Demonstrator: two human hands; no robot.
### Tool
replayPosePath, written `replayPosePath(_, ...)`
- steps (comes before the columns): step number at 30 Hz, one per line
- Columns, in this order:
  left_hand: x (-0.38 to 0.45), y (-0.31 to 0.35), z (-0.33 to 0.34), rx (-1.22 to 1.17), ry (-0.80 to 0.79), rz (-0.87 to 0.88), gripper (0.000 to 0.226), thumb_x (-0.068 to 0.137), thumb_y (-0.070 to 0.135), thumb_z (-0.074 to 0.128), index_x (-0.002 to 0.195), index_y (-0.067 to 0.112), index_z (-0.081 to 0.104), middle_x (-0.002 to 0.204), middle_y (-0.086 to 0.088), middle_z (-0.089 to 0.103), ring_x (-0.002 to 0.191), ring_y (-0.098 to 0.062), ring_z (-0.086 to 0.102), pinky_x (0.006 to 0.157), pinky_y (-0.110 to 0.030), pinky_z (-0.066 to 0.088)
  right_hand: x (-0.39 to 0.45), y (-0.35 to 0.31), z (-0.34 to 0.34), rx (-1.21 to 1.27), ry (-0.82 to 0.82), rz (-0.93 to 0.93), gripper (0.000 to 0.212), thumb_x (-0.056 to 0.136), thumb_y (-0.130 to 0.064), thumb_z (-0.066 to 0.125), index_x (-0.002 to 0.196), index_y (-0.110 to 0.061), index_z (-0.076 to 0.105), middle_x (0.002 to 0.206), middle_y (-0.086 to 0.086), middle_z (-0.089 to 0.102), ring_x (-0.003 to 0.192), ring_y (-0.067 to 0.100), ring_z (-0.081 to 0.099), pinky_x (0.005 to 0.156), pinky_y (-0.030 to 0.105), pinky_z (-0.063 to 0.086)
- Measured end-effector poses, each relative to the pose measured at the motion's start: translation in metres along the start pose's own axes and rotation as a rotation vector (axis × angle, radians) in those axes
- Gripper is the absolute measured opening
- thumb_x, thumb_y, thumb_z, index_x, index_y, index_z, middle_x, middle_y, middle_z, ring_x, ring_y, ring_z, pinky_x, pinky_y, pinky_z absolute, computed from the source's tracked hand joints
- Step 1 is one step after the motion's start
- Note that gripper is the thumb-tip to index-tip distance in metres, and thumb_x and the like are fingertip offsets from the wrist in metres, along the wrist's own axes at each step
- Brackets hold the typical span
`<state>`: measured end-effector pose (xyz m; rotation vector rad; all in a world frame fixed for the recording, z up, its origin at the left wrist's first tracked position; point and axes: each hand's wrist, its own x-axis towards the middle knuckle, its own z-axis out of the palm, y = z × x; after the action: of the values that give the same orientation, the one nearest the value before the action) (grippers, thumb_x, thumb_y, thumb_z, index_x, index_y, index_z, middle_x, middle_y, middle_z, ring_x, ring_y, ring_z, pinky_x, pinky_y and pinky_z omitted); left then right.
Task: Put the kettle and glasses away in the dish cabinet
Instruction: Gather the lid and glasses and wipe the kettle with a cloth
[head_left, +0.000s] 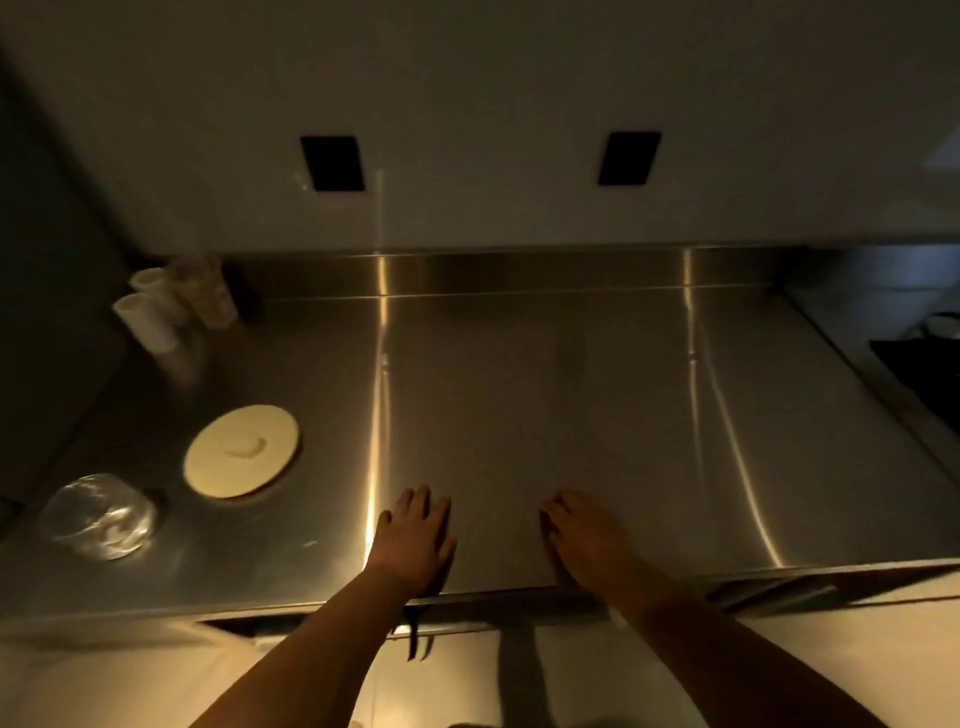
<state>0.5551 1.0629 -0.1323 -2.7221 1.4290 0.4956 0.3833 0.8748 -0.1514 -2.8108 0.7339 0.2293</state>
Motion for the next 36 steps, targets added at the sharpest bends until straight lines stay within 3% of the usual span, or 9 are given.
replayPosePath(11,0.061,0.209,0.015,0.086,-0.099,0.223,0.062,0.097,0.050,0.030,0.151,0.028,0.008,0.159,-0.006,0.002,0.145,-0.027,-0.001,0.114,-0.049,0.010,-0.061,0.165,-0.035,0.034,0.008,0.100,0.045,0.096,-0.031,0.043,0.138,-0.016,0.038,0.145,0.005,0.033,0.131,0.023,0.030,0.100,0.035,0.036)
replayPosePath(26,0.216,0.455,0.017,0.158,-0.072,0.517,0.066,0.094,0.058,0.026,0.151,0.030,0.005,0.159,-0.004,0.002,0.146,-0.023,-0.002,0.114,-0.049,0.003,-0.075,0.407,-0.084,0.100,0.052,0.205,0.049,0.091,-0.038,0.048,0.135,-0.016,0.043,0.141,0.007,0.037,0.127,0.023,0.034,0.100,0.034,0.035)
replayPosePath(31,0.242,0.518,0.015,0.163,-0.093,0.526,0.068,0.094,0.057,0.030,0.151,0.029,0.005,0.159,-0.005,0.002,0.145,-0.024,-0.003,0.113,-0.050,0.004,-0.082,0.475,-0.096,0.111,0.063,0.228,0.048,0.090,-0.038,0.051,0.133,-0.019,0.043,0.138,0.004,0.039,0.124,0.021,0.037,0.099,0.034,0.038)
replayPosePath(36,0.257,0.581,0.020,0.141,-0.080,0.451,0.068,0.094,0.057,0.028,0.151,0.029,0.004,0.159,-0.005,0.001,0.145,-0.025,-0.003,0.114,-0.050,0.003,-0.090,0.540,-0.107,0.066,0.056,0.121,0.046,0.091,-0.035,0.051,0.133,-0.016,0.045,0.137,0.005,0.040,0.124,0.022,0.037,0.098,0.034,0.039)
